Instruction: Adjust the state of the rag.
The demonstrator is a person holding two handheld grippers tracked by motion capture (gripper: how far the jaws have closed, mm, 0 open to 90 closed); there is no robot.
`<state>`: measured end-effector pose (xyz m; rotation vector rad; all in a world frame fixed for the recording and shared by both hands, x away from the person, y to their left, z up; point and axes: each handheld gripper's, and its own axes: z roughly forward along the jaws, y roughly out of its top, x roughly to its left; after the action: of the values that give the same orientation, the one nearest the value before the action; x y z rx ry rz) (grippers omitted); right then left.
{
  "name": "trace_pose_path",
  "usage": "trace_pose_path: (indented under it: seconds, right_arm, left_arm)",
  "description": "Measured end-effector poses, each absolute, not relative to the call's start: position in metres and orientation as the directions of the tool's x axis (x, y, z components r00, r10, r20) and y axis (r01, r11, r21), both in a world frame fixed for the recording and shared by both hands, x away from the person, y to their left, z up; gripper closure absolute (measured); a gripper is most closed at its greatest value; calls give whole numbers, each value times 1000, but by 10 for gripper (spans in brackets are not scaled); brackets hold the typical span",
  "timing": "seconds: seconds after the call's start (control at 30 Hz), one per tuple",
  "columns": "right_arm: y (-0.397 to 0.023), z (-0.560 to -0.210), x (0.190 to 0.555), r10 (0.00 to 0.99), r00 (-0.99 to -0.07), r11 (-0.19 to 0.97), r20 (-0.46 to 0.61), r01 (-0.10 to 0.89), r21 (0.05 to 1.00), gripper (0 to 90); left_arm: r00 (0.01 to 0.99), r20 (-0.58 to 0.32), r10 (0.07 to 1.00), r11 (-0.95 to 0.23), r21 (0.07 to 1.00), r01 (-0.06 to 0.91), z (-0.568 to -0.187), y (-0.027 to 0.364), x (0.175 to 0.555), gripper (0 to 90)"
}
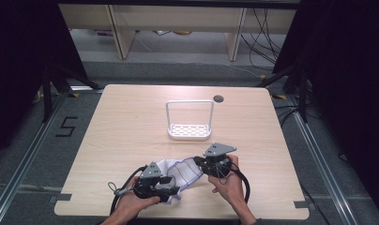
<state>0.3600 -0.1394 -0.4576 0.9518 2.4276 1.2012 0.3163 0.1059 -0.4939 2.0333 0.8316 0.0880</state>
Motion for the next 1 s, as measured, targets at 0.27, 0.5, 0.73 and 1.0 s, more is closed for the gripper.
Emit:
trace_pose_path:
  seconds: [0.27,0.5,0.73,1.0]
  right_arm:
    - [-139,-454,358,650,-759,444,31,412,796,881]
    - [-145,-443,354,647,-762,438,31,404,803,883]
    - [-157,-430,349,637,-771,430,16,372,822,884]
    - [-155,-403,333,610,-792,429,-20,309,849,887]
  left_arm:
    - [802,-206,560,-364,809,462,-490,116,321,875]
    - [825,-195,531,-356,832,426,-457,147,318,881]
    - [823,-127,554,-366,851,377,-421,190,323,882]
    - [834,-59,549,-421,842,337,-392,207,329,883]
